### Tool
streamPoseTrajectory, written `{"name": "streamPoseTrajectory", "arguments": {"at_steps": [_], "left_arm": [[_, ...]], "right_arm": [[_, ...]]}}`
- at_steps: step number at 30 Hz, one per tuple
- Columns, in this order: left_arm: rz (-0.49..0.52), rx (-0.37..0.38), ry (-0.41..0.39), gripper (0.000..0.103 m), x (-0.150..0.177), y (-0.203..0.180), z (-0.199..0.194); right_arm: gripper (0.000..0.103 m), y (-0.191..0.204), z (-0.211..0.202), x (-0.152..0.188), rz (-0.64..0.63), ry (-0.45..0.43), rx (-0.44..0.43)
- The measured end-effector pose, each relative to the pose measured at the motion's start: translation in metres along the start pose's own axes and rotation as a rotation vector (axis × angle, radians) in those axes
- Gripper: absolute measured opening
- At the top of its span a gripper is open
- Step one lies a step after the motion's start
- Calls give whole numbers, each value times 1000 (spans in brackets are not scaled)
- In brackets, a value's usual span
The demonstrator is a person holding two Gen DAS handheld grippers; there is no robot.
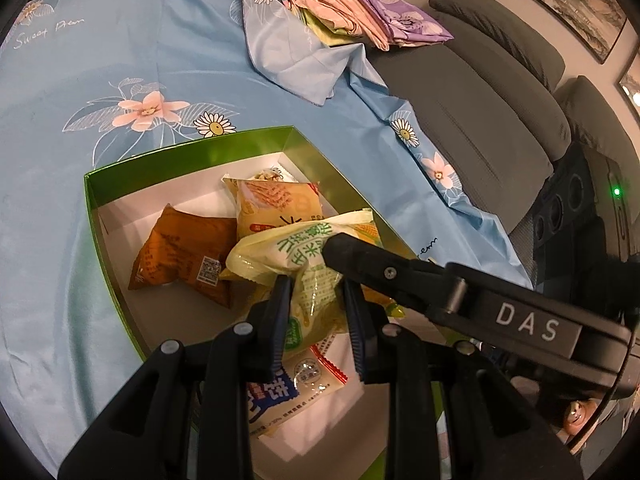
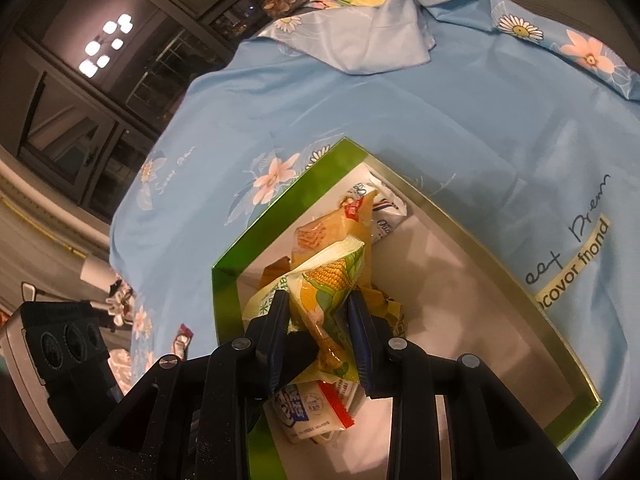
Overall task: Organize snacks
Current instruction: 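Carry the yellow-green packet with the left gripper over the box, then lower the yellow-green packet into the box and open the left gripper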
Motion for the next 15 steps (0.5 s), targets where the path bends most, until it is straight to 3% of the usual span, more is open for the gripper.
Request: {"name": "streamPoseTrajectory", "arguments": {"at_steps": [15], "left_arm": [[-2,1,-20,24,0,-6,-9]], "right_arm": [[32,7,-12,0,-33,-27,19]]}}
Point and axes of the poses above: each gripper's, at about its wrist camera, not at the fingertips, and z roughly the way its jaws point, y to its left, x to its underside, the point moved 6 cm from there along z, roughly the way its jaws point, and after that the axes turned 1 degree about -z, right-handed, at the moved point
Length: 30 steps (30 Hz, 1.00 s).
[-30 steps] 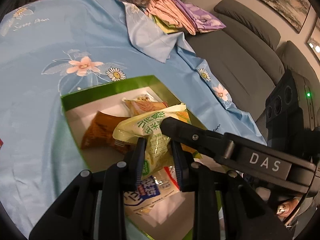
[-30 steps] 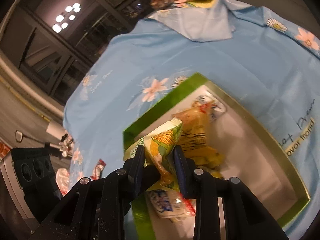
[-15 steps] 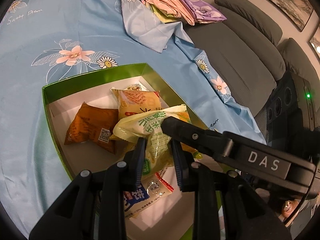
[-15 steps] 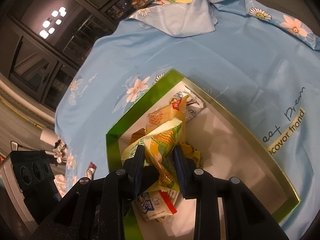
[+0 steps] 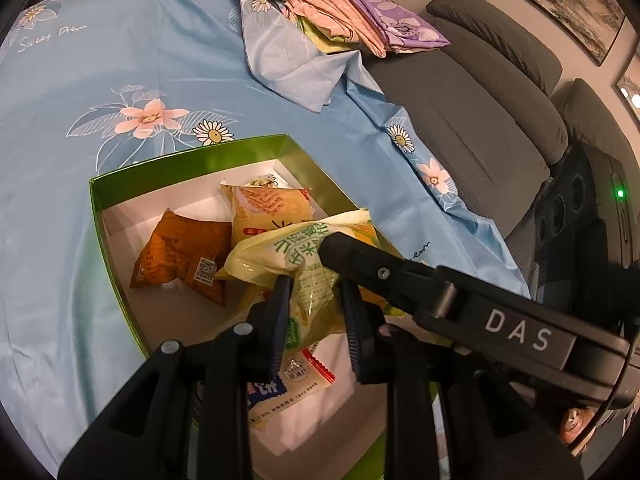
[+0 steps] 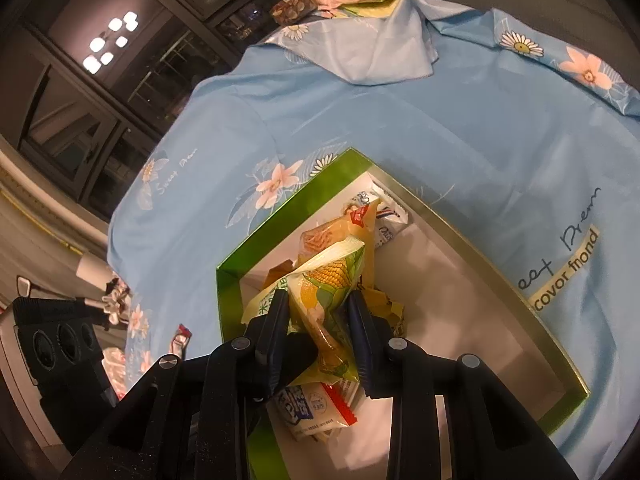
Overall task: Organize snacks
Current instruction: 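Lower the yellow-green packet into the box and open the left gripper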
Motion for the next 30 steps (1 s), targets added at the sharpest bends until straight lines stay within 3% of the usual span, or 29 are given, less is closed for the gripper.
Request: {"name": "streamPoseTrajectory", "arguments": {"at_steps": [14,21,24,26,28,30], "left_arm": [[-29,-35,30,25,2,8,12],[-81,-13,34,29,4,14,14],[-85,-7,17,29,5,14,5],[-82,-5,-17,36,4,15,-10],[-92,-5,-47,50,4,18,-24],[-115,-8,-83,59,3,27,-42]], "right_arm": [[32,-8,16,1,28,41,6],[33,-14,20,1,46,46,31],[38,-13,17,0,42,37,48],[50,-12,12,-2,33,10,75],[64,-10,7,-4,25,-19,72],[69,-5,1,-6,10,-47,64]]}}
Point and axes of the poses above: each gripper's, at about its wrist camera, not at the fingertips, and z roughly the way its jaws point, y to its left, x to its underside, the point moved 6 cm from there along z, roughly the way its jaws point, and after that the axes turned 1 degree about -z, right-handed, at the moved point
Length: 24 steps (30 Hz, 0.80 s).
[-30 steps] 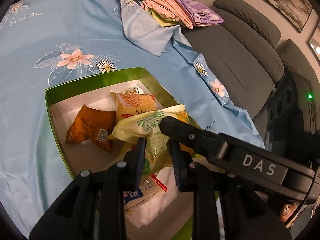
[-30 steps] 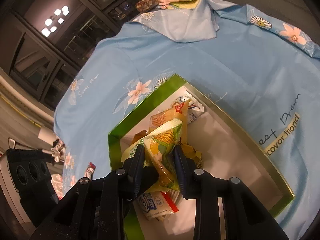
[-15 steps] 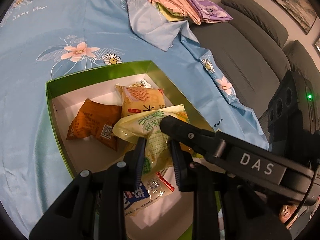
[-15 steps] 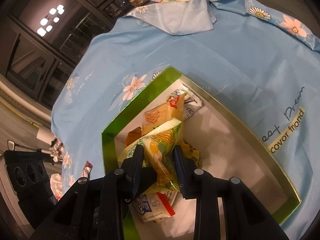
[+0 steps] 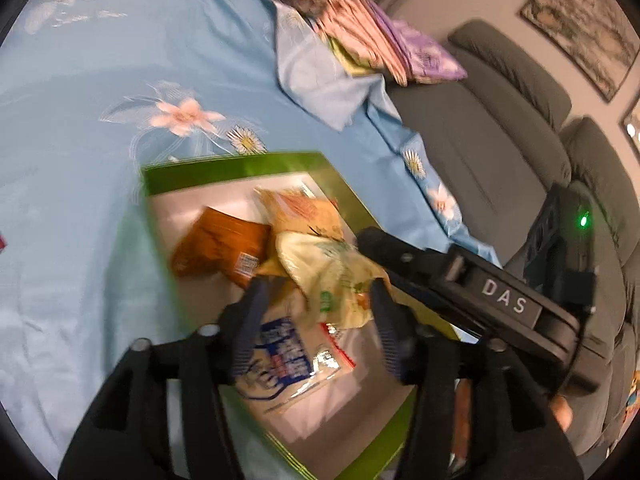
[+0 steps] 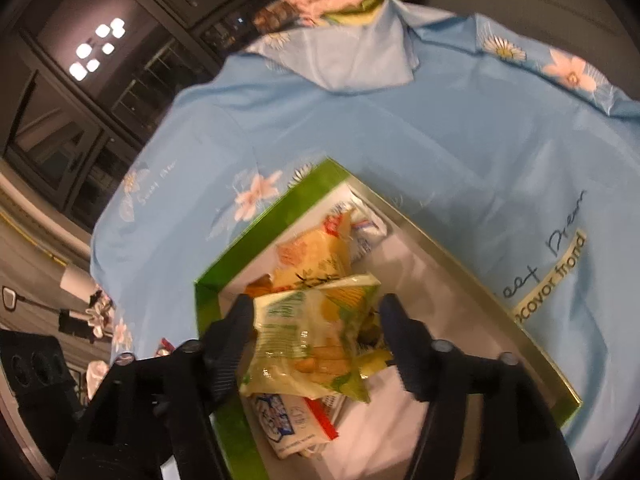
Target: Organize snacks
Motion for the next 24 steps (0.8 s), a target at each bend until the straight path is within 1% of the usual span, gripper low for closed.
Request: {"name": "streamPoseTrajectory", "arguments": {"at_steps": [2,4,5,7,9,12,14,17,19,22,24], "left_arm": [[-20,-18,-37,62,-2,13,-19],[-35,-61,-62,70,-2,29,-38],[-43,-87,-76,71,-1,39,-48],[-62,-139,-102,79,1,58,-67],[-88,-198,-119,83,6,80,-85],[-125,-297,-151,89,17,120,-112],[-151,-335,-162,89,26,141,-122],[-253,-368,-175,89,41,184,-135],[-302,-401,-191,89,49,206,-142],[-371,-438,-175,89,56,233,-145],[-399,-442,-182,89,57,244,-150]], "right_arm": [[74,6,-5,-1,-21,-23,-4],[76,15,-10,-2,-50,-44,-5],[77,20,-12,-2,-62,-53,-8],[79,31,-14,-1,-89,-69,-18],[82,44,-14,0,-117,-80,-34],[83,67,-9,5,-169,-73,-65],[83,79,-4,9,-201,-66,-77],[84,102,7,18,-266,-48,-81],[84,113,14,25,-302,-40,-73],[84,132,26,38,-351,-20,-80],[84,144,36,47,-378,1,-85]]}}
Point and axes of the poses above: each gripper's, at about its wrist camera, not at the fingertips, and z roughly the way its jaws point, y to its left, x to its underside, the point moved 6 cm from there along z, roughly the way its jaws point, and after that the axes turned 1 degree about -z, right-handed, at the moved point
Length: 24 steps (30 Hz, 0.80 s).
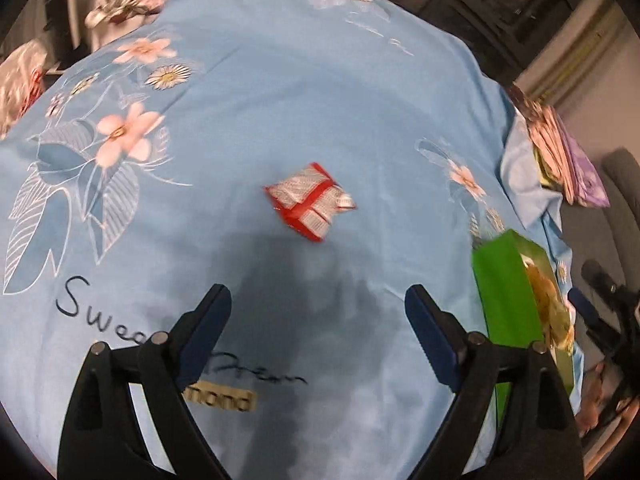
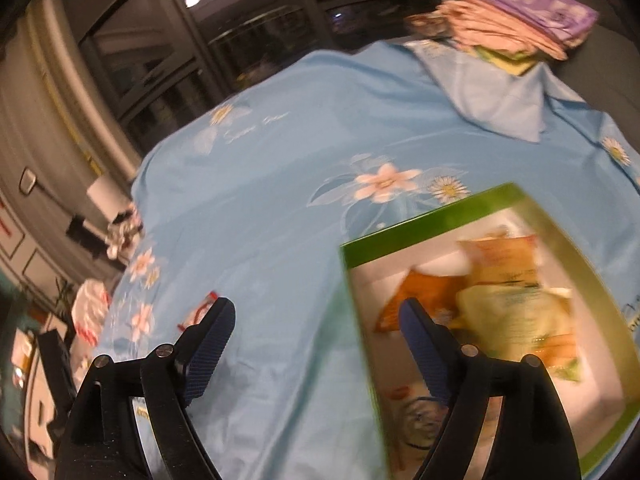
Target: Organize snacks
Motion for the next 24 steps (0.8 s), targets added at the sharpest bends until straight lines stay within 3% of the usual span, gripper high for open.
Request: {"name": "streamPoseTrajectory", "arguments": {"at_steps": [11,24], "left_arm": [[1,-37,-7,89,-8,14,0],[-5,-65,-22,89,-11,24,-5]], "right_arm": [[84,40,32,22,-65,56,-14],[84,54,43,31,-80,73,-20]]}}
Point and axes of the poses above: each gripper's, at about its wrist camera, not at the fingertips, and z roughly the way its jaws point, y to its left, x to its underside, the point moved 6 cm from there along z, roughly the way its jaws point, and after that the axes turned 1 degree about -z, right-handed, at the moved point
